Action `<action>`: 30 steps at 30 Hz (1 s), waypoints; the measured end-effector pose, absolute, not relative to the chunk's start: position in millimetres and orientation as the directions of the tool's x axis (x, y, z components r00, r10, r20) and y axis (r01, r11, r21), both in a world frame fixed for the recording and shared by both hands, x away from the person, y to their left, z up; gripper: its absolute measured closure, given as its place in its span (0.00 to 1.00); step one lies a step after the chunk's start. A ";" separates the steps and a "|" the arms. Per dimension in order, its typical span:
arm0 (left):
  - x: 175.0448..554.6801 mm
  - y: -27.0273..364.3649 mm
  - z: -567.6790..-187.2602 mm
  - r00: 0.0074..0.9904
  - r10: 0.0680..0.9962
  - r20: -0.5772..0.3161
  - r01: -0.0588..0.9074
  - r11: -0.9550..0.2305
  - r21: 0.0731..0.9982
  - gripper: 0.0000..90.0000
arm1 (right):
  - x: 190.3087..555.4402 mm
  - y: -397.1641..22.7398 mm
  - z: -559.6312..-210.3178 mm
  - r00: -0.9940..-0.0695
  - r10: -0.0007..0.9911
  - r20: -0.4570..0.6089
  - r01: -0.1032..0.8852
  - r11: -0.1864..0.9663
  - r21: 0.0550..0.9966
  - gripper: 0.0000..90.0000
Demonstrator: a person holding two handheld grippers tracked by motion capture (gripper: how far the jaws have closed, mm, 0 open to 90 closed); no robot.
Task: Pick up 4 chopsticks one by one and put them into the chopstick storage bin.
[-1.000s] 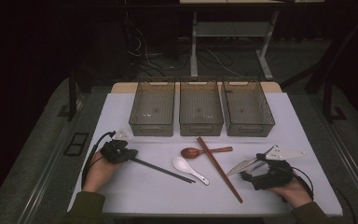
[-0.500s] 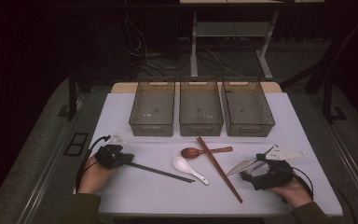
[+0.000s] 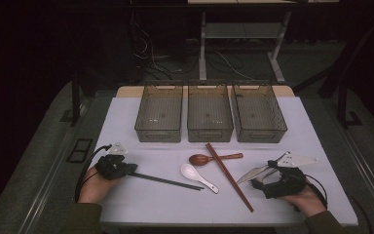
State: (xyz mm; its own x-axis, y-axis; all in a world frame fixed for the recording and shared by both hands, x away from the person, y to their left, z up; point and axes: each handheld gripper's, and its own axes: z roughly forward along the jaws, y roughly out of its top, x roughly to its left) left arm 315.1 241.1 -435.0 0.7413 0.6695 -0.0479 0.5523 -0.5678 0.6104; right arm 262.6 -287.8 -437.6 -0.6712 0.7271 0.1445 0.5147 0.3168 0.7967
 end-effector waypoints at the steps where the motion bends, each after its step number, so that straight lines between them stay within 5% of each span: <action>1: 314.4 240.9 -434.8 0.743 0.668 -0.045 0.550 -0.571 0.610 0.99 | 262.7 -287.9 -437.6 -0.671 0.727 0.144 0.514 0.317 0.797 0.01; 30: 285.1 243.3 -431.3 0.750 0.660 -0.030 0.549 -0.597 0.585 0.99 | 262.9 -287.7 -438.0 -0.669 0.728 0.146 0.519 0.318 0.793 0.01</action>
